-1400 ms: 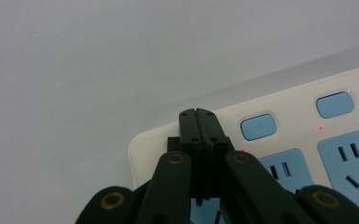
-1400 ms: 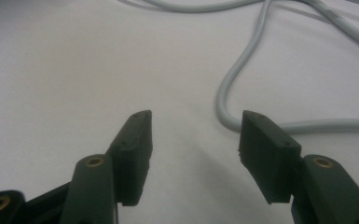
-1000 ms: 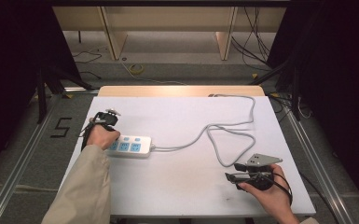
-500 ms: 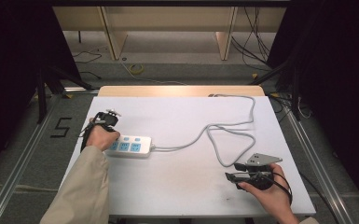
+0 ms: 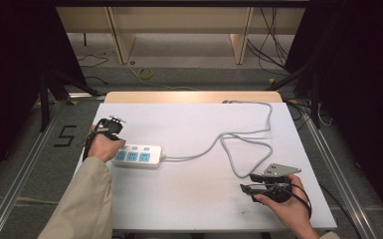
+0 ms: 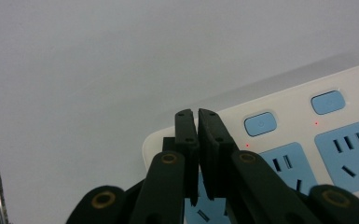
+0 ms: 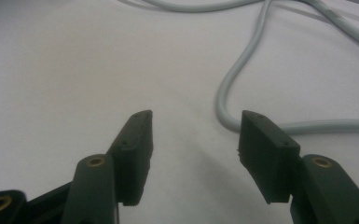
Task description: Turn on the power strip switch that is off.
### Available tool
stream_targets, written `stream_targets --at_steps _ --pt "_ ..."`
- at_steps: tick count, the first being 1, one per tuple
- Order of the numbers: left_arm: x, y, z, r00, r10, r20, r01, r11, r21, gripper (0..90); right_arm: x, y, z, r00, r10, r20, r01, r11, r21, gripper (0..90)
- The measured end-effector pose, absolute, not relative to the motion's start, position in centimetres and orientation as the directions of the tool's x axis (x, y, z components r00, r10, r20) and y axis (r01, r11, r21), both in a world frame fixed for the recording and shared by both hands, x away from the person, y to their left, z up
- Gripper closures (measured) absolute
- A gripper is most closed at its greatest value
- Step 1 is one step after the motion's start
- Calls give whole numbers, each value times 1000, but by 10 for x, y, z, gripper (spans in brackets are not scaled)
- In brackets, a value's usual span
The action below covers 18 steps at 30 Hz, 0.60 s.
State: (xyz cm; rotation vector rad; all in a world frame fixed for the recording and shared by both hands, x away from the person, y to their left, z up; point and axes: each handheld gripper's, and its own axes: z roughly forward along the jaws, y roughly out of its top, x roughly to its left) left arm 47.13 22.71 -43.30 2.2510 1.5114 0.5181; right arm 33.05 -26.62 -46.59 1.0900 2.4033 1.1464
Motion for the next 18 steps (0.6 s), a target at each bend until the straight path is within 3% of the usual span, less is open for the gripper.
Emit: stream_targets --at_steps 8,18 --pt "464 226 -425 358 930 87 760 -344 552 794 330 -266 -466 -684 726 77 518 408 752 457" --pt "450 222 -422 405 912 70 710 -362 604 639 330 -266 -466 -683 726 79 519 406 752 457"
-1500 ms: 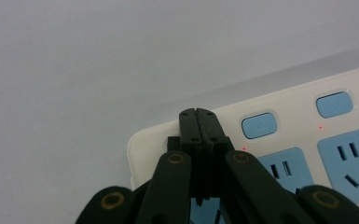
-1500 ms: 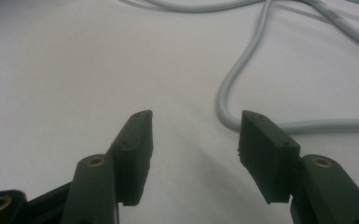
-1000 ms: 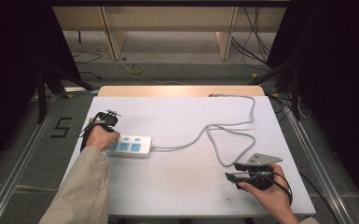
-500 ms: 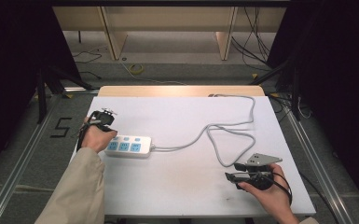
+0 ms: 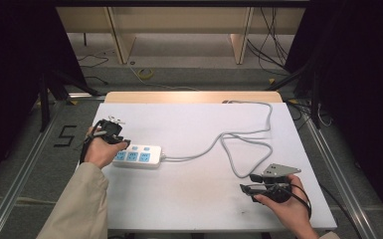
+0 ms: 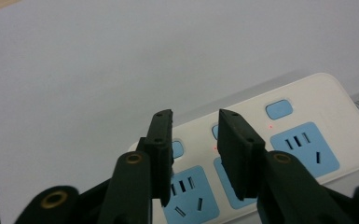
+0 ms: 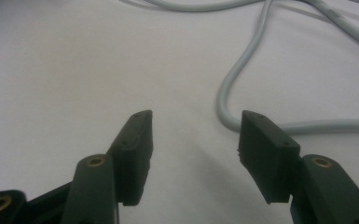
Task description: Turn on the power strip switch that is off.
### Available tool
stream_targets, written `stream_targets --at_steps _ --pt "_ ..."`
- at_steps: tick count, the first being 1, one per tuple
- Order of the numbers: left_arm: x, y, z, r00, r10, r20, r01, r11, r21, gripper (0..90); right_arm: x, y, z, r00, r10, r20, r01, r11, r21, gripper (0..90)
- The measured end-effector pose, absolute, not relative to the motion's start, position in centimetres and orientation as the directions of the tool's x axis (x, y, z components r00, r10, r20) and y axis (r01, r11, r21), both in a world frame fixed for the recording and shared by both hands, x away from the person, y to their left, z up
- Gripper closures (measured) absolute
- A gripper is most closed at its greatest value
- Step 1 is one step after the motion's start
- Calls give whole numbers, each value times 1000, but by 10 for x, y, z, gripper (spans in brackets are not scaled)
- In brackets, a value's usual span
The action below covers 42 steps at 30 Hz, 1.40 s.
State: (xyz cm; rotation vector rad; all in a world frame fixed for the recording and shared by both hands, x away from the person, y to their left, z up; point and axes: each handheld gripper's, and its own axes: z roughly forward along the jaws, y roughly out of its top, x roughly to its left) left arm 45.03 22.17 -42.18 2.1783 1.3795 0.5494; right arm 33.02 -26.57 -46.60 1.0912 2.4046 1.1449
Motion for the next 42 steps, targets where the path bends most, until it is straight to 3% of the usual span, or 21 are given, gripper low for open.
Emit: stream_targets --at_steps 13,42 --pt "427 206 -413 481 875 52 633 -388 670 469 330 -266 -466 -684 726 77 518 409 751 457" --pt "380 177 -420 634 769 80 490 -480 727 281 330 -265 -466 -685 724 81 519 407 751 454"
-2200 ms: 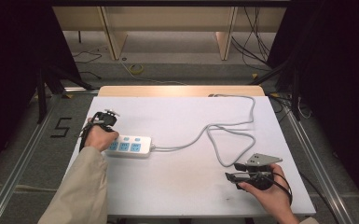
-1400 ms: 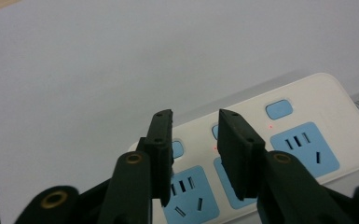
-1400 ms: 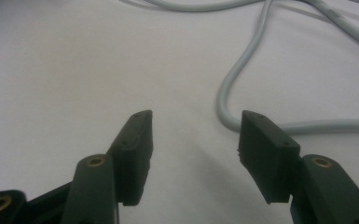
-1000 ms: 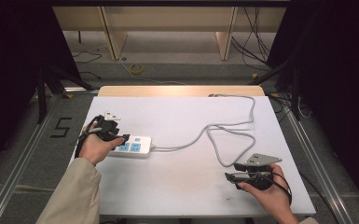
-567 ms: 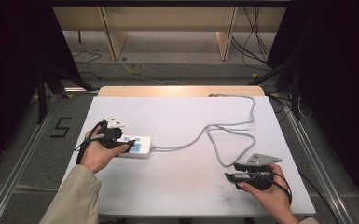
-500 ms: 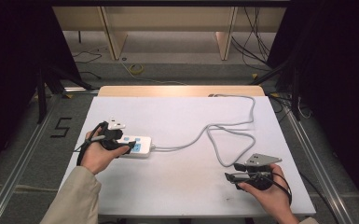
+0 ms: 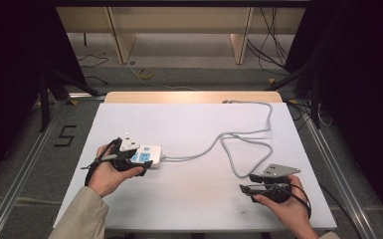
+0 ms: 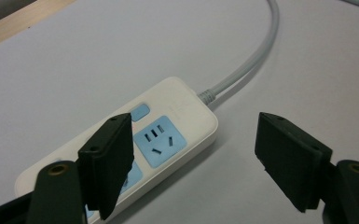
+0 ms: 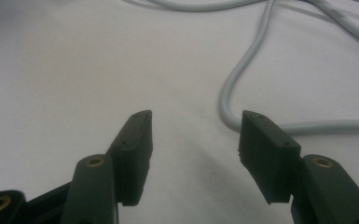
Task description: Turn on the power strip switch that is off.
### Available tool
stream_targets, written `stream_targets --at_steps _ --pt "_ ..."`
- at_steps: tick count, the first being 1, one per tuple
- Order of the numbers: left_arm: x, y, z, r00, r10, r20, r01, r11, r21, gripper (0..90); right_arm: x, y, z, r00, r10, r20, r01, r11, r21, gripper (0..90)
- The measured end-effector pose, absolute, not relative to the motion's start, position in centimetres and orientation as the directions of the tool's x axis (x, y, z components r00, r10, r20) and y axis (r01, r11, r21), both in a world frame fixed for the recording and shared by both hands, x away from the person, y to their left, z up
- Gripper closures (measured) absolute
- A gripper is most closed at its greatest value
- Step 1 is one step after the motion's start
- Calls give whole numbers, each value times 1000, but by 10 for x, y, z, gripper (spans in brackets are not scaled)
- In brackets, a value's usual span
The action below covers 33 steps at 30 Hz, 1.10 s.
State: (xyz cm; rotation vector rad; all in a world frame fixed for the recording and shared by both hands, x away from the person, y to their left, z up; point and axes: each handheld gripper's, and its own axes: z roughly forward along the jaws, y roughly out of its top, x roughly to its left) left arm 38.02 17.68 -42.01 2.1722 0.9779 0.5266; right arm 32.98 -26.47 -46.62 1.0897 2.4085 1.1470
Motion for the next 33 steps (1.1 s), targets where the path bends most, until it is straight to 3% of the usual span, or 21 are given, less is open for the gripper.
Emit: stream_targets --at_steps 33 --pt "328 183 -462 645 754 126 423 -489 763 194 330 -266 -466 -688 721 79 513 406 756 450"
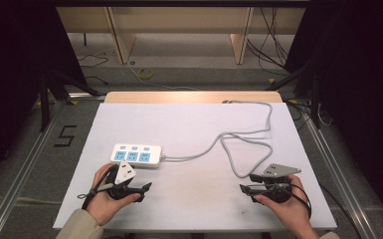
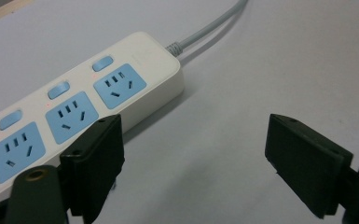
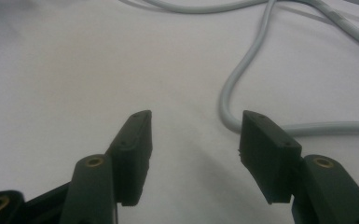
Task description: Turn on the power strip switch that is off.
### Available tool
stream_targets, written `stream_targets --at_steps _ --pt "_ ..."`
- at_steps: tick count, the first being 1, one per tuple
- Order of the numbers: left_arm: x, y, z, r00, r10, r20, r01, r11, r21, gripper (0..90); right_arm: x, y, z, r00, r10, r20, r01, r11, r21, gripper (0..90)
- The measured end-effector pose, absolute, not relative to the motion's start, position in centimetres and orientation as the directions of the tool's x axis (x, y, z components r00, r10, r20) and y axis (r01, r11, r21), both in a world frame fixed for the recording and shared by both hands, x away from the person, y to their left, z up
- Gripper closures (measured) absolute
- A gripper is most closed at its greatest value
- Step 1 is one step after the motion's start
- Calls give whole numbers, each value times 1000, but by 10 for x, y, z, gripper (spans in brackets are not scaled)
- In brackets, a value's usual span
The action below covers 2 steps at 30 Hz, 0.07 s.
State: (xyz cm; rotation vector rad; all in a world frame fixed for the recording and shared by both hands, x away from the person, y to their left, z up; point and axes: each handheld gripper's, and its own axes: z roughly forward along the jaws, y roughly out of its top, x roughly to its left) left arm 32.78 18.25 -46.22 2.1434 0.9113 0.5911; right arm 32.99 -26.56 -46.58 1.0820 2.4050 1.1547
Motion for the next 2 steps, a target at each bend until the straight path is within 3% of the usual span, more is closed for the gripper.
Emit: stream_targets --at_steps 2 --pt "328 179 -462 649 749 130 416 -493 764 193 330 -266 -466 -685 724 82 517 404 754 449"
